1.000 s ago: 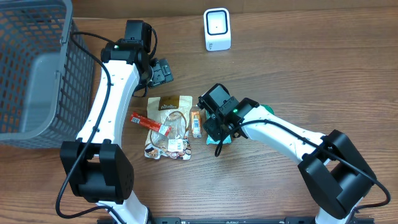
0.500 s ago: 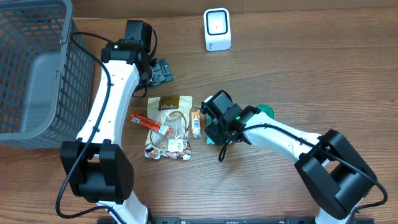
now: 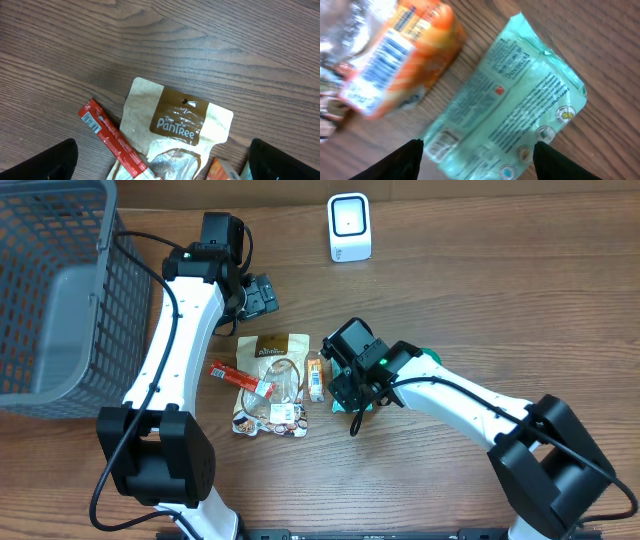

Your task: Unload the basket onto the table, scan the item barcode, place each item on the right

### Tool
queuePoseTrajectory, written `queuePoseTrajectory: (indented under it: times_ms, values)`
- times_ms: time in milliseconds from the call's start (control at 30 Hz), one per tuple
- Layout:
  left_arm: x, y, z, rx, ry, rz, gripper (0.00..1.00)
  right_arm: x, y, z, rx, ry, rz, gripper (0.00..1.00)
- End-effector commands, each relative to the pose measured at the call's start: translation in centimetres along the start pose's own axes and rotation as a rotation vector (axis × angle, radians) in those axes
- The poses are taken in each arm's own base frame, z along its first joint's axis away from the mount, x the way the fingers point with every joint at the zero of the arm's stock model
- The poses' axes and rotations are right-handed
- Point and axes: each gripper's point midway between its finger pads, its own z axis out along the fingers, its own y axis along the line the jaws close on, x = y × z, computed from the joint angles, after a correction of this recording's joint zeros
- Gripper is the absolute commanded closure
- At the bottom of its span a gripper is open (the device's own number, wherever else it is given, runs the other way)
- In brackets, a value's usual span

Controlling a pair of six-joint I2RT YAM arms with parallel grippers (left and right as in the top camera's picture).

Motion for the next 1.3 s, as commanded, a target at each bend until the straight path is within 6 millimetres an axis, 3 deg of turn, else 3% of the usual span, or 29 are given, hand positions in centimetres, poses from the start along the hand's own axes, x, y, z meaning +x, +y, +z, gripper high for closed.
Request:
queuePoseTrajectory:
  times_ms: [0,200,600,867,967,1167,1267]
  values:
    - [-0.5,0.0,-0.9,0.004,-0.03,0.009,0.0,-1.2,1.4,-1.6,-0.067,-0.038,0.028,0.33]
    - [-0.5,0.0,-0.9,0.004,-0.03,0.009,0.0,-1.1,1.4,-1.5,-0.068,-0.03,0.028,0.43]
    - [-0.5,0.0,-0.9,0.004,-0.03,0.009,0.0,0.8,1.2,0.4,-0.065,0.022,0.033,0.43]
    - [-0.5,0.0,-0.9,0.004,-0.03,0.009,0.0,0.7,1.2,0.5,-0.065,0.015,0.064,0.43]
    - [-0.5,0.0,-0.9,0.004,-0.03,0.009,0.0,-0.2,1.3,-0.2,-0.068,-0.01,0.113,0.43]
    - [-0.5,0.0,-0.9,0.004,-0.03,0.009,0.0,-2.4,0.7,-3.3,-0.068,-0.1,0.164,0.41]
    - [-0.5,0.0,-0.9,0.004,-0.03,0.009,0.0,-3.1,0.1,-5.5,-0.067,-0.148,0.185,0.18]
